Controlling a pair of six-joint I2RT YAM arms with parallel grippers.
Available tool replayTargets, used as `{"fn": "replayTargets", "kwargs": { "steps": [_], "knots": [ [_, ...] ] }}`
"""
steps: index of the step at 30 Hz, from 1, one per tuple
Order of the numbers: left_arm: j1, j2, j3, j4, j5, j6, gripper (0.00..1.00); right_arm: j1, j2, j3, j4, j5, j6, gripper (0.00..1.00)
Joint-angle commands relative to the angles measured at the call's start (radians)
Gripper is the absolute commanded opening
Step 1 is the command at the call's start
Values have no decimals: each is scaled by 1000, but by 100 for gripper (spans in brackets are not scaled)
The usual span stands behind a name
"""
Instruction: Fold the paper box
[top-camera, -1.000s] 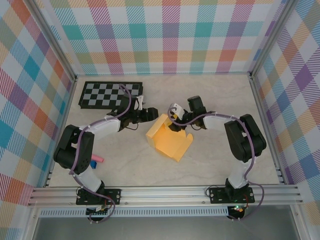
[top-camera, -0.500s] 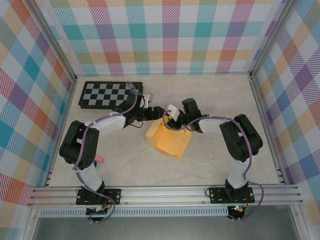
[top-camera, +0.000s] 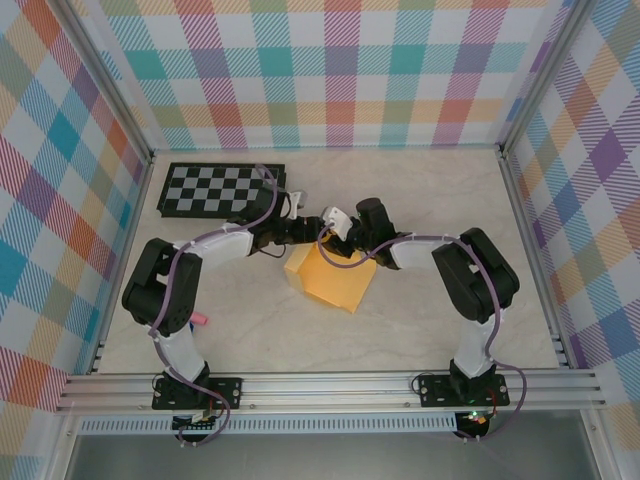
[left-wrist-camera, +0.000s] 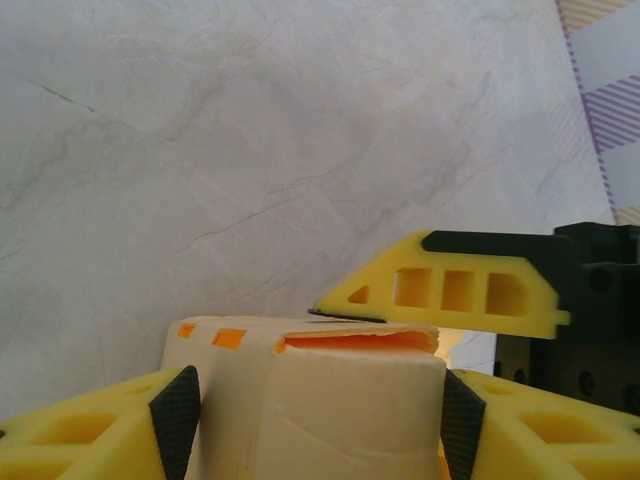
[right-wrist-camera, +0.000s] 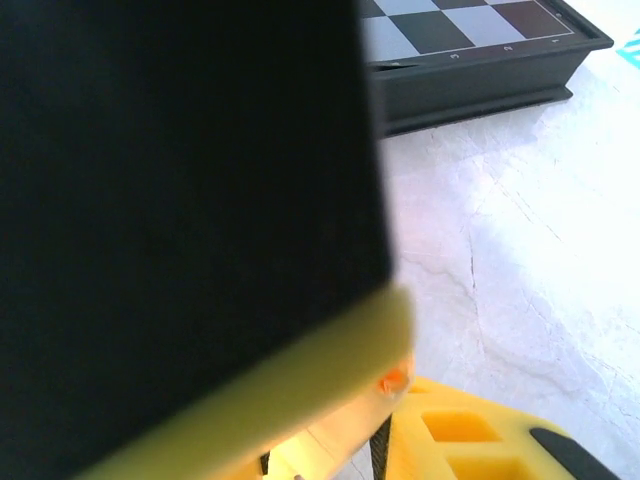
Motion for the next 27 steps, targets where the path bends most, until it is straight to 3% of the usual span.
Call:
{"fn": "replayTargets", "kwargs": {
  "steps": [1, 6, 11, 18, 27],
  "knots": [
    [3, 33, 30, -20, -3, 33, 63, 7, 24, 17, 34, -36, 4, 33],
    [26, 18, 18, 4, 20, 26, 62, 7, 22, 7, 73, -32, 40, 32],
    [81, -66, -30, 57, 98, -7, 70, 5, 16, 10, 59, -49, 54, 34],
    [145, -186, -49, 53, 133, -15, 78, -27, 30, 70, -22, -108, 110, 51],
    [170, -74, -21, 42, 79, -6, 76, -35, 81, 167, -111, -163, 102, 47]
  ]
}}
